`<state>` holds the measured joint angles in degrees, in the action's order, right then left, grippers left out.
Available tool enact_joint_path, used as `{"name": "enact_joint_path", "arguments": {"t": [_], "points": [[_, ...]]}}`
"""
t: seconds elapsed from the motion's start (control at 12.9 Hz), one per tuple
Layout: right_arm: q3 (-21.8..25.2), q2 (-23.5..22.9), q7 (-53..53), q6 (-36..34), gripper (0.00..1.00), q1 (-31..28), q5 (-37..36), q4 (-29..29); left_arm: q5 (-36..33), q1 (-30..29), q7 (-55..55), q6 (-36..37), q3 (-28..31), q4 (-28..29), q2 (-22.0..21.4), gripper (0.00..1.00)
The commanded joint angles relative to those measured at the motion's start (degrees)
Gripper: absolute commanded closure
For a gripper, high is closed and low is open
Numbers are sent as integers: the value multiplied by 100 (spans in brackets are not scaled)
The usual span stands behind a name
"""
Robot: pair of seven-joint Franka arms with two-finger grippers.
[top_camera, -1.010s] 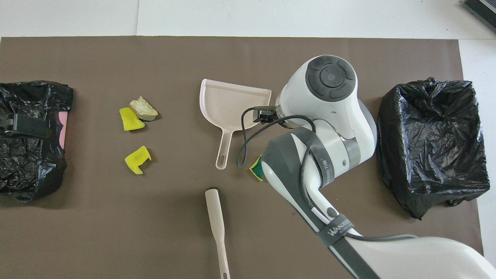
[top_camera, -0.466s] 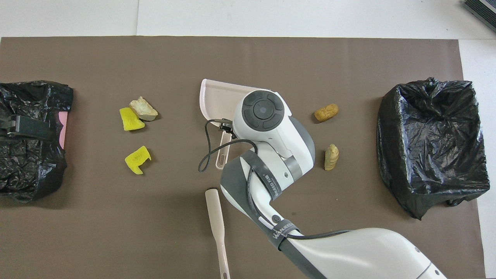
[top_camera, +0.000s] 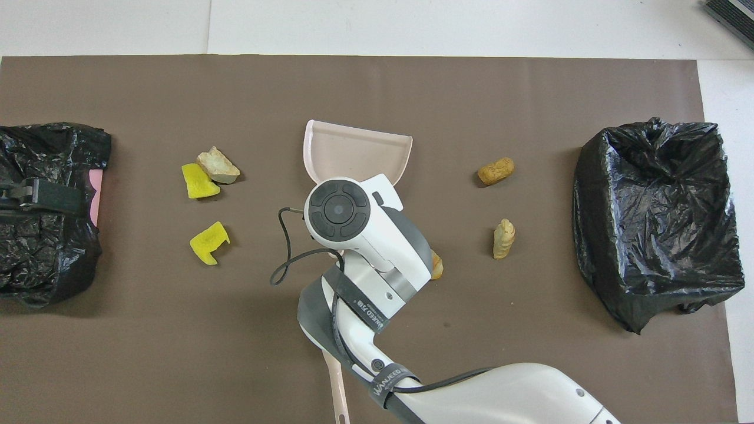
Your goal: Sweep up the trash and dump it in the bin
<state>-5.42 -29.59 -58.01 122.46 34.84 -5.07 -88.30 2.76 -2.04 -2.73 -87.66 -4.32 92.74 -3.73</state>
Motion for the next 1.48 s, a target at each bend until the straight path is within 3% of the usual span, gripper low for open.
{"name": "enact_joint_path", "arguments": {"t": [0.0, 0.16, 0.47, 0.93, 1.17, 1.4], "points": [[6, -117, -185, 165, 0, 14, -214, 59, -83, -15, 18, -181, 1, 263, -172, 0], [6, -117, -202, 173, 1, 14, -222, 41, -83, -16, 1, -181, 1, 271, -189, 0], [6, -117, -202, 226, 34, -21, -240, 15, -83, 37, -8, -181, 1, 429, -251, 0], [6, -117, -194, 322, 42, -30, -249, -73, -65, 90, -78, -312, -25, 885, -444, 0], [6, -91, -124, 253, 100, -21, -415, -117, -39, 291, -604, -672, -95, 1421, -689, 0], [6, -56, -71, 33, 100, -4, -496, 32, 49, 310, -658, -717, -113, 1852, -997, 0]]}}
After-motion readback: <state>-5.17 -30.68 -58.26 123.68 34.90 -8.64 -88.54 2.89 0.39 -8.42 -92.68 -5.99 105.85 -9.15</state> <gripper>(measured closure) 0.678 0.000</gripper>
